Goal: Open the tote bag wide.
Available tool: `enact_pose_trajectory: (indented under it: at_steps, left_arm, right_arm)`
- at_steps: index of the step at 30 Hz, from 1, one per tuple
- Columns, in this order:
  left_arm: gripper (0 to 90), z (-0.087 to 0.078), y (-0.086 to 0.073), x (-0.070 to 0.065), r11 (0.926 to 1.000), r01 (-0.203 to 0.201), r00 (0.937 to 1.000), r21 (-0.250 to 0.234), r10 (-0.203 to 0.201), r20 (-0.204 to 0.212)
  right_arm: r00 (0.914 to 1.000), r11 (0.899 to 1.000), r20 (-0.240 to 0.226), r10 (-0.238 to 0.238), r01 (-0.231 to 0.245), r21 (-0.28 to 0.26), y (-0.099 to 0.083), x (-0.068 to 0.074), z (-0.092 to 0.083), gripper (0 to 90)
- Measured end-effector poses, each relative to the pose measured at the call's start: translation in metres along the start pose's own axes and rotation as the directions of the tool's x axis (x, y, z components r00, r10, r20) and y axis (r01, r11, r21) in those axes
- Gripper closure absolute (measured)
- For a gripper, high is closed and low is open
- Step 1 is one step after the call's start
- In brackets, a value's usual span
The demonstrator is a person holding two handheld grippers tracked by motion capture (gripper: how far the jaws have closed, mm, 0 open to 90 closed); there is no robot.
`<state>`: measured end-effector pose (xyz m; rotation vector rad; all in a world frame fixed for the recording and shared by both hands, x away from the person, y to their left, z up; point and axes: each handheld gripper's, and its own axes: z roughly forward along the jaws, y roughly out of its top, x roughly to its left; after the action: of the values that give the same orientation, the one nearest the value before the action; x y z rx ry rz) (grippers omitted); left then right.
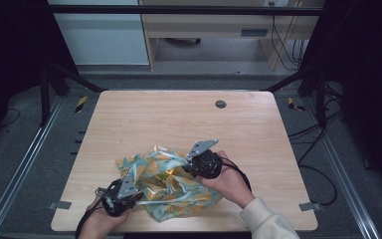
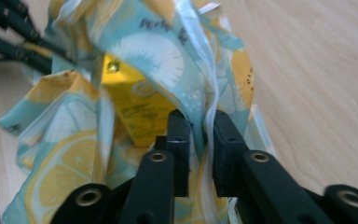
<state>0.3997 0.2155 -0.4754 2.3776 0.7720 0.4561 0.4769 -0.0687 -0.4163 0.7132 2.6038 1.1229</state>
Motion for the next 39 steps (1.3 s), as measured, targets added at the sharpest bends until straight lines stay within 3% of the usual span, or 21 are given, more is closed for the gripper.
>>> enact_pose_trajectory:
  at_steps: [8,15,19,21,24,27,39]
  left_arm:
    - [90.0,0.000,0.001,-0.002,0.9998,-0.019,0.9998,0.001,0.019,-0.006]
    - [90.0,0.002,0.002,-0.004,0.9990,-0.043,0.9990,0.013,0.043,-0.011]
    - [90.0,0.001,0.002,-0.004,0.9981,-0.058,0.9979,0.019,0.059,-0.027]
    - [90.0,0.002,0.001,-0.004,0.9985,-0.046,0.9988,0.029,0.047,-0.014]
    - [90.0,0.002,0.001,-0.003,0.9985,-0.048,0.9982,0.026,0.049,-0.034]
    - [90.0,0.002,0.000,-0.002,0.9986,-0.040,0.9988,0.034,0.041,-0.026]
    - [90.0,0.004,-0.002,-0.004,0.9956,-0.067,0.9974,0.066,0.068,-0.022]
  right_arm:
    - [0.9982,0.994,0.000,0.061,-0.060,-0.088,0.013,-0.014,0.000,86.7]
    - [0.9900,0.985,-0.006,0.141,-0.141,-0.105,0.019,-0.032,0.013,88.8]
    - [0.9831,0.981,0.004,0.183,-0.182,-0.071,0.015,-0.045,0.031,89.0]
    - [0.9798,0.979,0.006,0.200,-0.199,-0.053,0.013,-0.049,0.040,89.0]
    - [0.9761,0.976,0.009,0.217,-0.217,-0.024,0.011,-0.053,0.051,89.1]
    - [0.9723,0.972,0.017,0.233,-0.233,0.002,0.009,-0.057,0.059,89.1]
    - [0.9627,0.963,0.045,0.267,-0.268,0.036,-0.006,-0.076,0.061,89.2]
